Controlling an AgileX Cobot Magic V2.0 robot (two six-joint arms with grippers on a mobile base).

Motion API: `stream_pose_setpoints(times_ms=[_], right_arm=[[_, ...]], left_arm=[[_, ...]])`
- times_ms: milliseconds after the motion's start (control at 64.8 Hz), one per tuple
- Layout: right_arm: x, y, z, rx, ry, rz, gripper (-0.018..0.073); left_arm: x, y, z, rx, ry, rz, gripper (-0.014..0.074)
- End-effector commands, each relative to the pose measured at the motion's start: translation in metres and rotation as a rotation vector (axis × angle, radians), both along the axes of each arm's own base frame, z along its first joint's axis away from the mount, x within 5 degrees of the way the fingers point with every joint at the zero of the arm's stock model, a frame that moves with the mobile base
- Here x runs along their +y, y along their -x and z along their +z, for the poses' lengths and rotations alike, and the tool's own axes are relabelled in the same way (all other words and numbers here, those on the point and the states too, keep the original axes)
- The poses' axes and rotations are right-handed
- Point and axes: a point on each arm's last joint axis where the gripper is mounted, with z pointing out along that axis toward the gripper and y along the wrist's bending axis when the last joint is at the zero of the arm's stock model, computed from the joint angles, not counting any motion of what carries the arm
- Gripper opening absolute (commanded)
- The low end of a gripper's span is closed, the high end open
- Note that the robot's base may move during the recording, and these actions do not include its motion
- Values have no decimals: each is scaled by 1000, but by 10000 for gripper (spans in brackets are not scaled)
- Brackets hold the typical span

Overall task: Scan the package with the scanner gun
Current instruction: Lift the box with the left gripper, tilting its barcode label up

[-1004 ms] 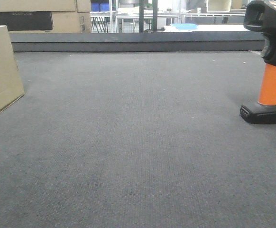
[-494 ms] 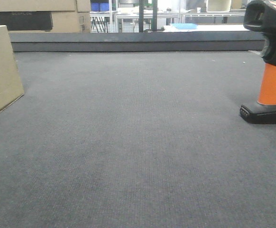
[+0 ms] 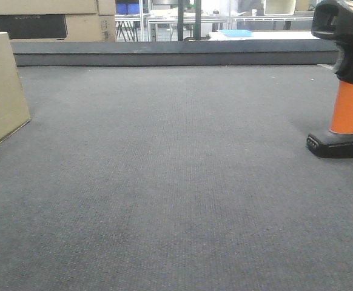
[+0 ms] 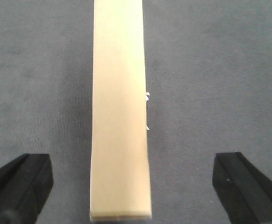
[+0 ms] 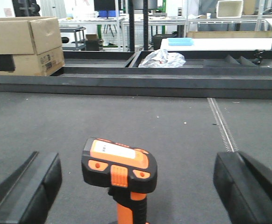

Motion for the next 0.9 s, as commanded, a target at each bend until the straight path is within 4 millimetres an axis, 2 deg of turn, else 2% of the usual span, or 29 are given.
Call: stream_pose_setpoints(times_ms=[0,216,463,787,880], right_arm=[[0,0,4,-20,3,3,568],[0,0,4,-20,3,3,568],[0,0,4,-20,3,3,568],[0,0,4,-20,3,3,568],[0,0,4,-20,3,3,568]], left_arm=[[-1,-17,-11,46,-6,-34,600],[0,-52,-51,180,3,-49,600],[7,-75,-84,279,11,-39,600],[13,-85,-102,334,2,-43,594],[14,-87,-106,344,-3,-43,519]])
